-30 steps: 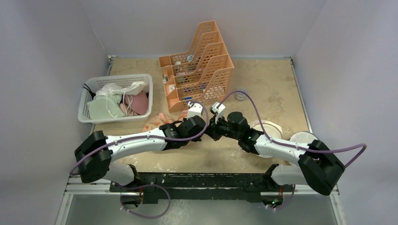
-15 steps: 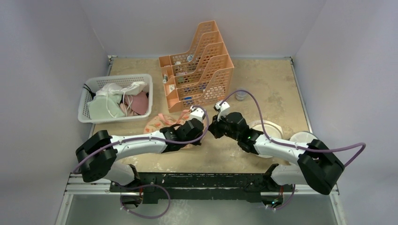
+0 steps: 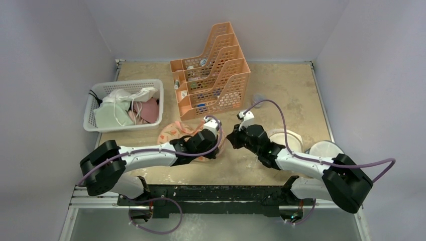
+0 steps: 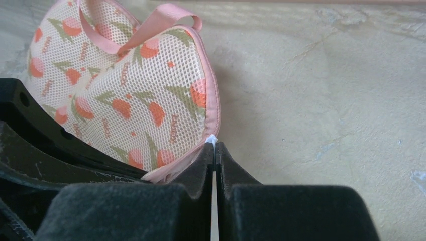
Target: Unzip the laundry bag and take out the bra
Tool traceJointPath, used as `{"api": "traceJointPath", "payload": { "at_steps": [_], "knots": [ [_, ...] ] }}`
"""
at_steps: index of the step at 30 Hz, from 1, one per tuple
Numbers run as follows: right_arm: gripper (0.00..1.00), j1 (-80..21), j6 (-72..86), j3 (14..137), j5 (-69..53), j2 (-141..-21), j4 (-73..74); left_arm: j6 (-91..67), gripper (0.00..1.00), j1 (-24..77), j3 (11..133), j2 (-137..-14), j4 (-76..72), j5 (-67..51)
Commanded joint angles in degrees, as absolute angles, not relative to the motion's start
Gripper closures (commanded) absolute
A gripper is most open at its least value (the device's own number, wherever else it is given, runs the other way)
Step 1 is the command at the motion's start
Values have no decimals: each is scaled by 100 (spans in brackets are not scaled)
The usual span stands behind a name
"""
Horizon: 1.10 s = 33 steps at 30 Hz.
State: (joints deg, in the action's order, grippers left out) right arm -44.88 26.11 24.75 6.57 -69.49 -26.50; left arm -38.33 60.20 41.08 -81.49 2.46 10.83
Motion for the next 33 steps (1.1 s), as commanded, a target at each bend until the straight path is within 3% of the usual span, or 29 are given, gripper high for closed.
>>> {"api": "traceJointPath", "payload": {
  "at_steps": [1, 8, 13, 19, 25, 33],
  "knots": [
    [100, -4320, 2438, 2636, 1153, -6735, -3284, -3931, 100, 6039, 3916, -7935, 490, 649],
    [100, -4245, 2303, 3425, 614, -7525, -2556, -4016, 100, 6047, 4100, -8102, 668, 976],
    [100, -4219, 2451, 3816, -403, -7908, -2382, -4530, 100, 6045, 4152, -7707, 942, 1633],
    [100, -4219, 2087, 4079, -678, -8016, -2062, -5132, 66, 6047, 4062, -7150, 971, 2354],
    [100, -4221, 1872, 4125, -1141, -7992, -1683, -4897, 43, 6047, 4607, -7396, 1337, 2504],
    [100, -4219, 2321, 3464, -1599, -7491, -2471, -4492, 41, 6046, 5390, -8432, 1429, 2479]
  ]
}}
